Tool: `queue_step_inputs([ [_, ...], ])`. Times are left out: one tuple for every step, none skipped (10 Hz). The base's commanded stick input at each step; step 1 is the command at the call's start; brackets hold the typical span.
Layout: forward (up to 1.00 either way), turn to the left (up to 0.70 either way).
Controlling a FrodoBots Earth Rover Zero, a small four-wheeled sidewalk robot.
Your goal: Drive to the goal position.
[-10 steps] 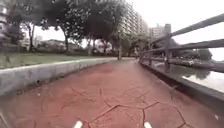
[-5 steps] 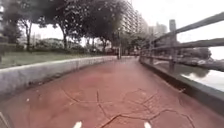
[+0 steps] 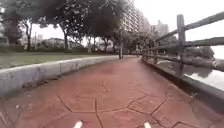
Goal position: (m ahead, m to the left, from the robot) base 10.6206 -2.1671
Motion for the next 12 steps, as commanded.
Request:
queue_step_inputs([
  [0.5, 0.0],
  [0.5, 0.0],
  [0.5, 0.0],
  [0.5, 0.0],
  [0.5, 0.0],
  [0.5, 0.0],
  [0.5, 0.0],
  [0.5, 0.0],
  [0.5, 0.0],
  [0.5, 0.0],
  [0.5, 0.0],
  [0.5, 0.0],
])
